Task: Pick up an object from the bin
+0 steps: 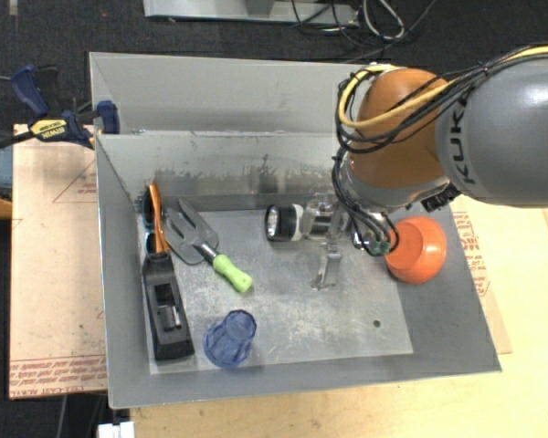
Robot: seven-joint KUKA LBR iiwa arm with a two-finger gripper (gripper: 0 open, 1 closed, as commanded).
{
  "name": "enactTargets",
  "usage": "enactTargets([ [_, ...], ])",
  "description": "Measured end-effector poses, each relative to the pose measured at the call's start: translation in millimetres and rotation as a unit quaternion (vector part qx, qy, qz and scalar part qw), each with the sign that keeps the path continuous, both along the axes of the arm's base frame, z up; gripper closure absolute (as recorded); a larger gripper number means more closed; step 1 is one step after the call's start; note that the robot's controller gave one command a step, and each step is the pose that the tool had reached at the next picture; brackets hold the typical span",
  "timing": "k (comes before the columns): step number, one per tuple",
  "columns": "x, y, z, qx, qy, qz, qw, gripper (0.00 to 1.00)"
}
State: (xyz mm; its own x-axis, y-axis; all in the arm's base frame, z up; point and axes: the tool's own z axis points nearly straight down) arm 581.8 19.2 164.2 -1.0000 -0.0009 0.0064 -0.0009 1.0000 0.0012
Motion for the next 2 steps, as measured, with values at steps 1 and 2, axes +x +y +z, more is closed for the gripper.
enactTargets([
  [1,1.9,0,4,0.000,-0.0038,0.000,1.0000,0.00],
  [2,65.9,-79,-89,0.000,-0.0141,-0.014,0.9998,0.00],
])
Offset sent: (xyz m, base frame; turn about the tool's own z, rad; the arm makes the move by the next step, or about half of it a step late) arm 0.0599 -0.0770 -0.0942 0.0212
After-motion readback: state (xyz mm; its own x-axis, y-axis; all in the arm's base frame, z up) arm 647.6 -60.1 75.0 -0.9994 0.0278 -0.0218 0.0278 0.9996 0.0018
